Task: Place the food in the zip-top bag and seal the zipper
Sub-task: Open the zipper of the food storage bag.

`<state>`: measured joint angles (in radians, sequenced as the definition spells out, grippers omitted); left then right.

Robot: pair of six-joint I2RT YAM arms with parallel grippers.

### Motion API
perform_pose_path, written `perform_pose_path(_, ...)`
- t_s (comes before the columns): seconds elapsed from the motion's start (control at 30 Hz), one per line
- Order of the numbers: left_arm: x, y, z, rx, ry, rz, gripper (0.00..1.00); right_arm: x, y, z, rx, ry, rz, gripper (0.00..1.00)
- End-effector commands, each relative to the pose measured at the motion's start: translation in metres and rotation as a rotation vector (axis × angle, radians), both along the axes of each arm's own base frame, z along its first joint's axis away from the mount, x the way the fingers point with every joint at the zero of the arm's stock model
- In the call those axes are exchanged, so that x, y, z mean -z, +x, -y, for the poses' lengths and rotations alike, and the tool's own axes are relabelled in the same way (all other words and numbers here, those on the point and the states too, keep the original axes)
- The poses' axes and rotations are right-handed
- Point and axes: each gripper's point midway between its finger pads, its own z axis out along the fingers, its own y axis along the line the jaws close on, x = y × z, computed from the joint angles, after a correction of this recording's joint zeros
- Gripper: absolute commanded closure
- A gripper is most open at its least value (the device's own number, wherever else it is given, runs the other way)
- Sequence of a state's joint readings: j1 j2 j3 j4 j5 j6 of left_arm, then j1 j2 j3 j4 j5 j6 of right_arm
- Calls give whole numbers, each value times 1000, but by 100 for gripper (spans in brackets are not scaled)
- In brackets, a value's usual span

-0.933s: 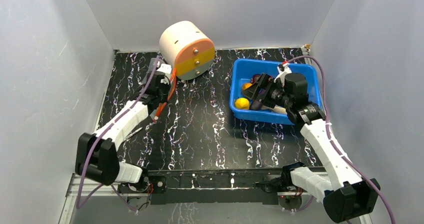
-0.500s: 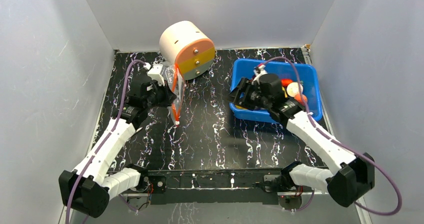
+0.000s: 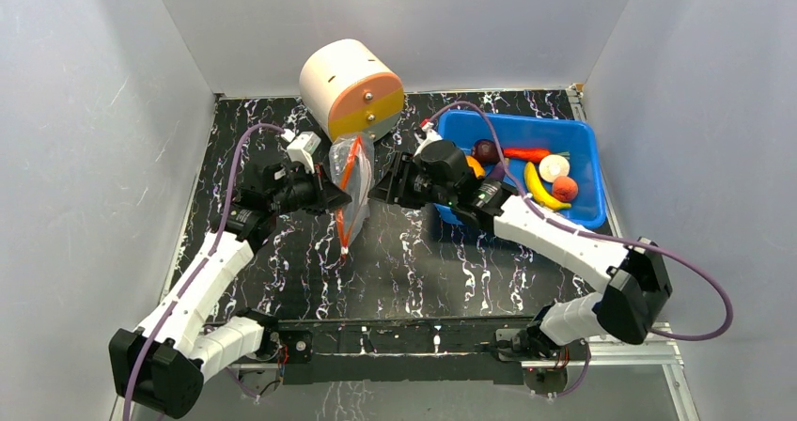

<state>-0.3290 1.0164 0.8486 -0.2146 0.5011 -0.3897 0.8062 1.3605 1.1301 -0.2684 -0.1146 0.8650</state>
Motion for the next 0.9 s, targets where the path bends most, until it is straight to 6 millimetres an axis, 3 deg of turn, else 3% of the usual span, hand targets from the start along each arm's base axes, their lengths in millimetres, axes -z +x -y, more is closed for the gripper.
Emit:
perform_pose_path(0.0,-13,-18,8,80,-63,20,100,-37,23,-15,40,62,101,58)
perform_pose_path(0.4,-11,-24,14,115,-107,1,100,-14,38,-29,35,5,83,58)
perform_pose_path(0.67,-2,-24,15,118,-108,-23,100,-28,36,-32,17,34,92,57)
perform_pose_path(0.87,-2,-26,16,117,-120,-26,100,-35,30,-36,-13,64,88,48)
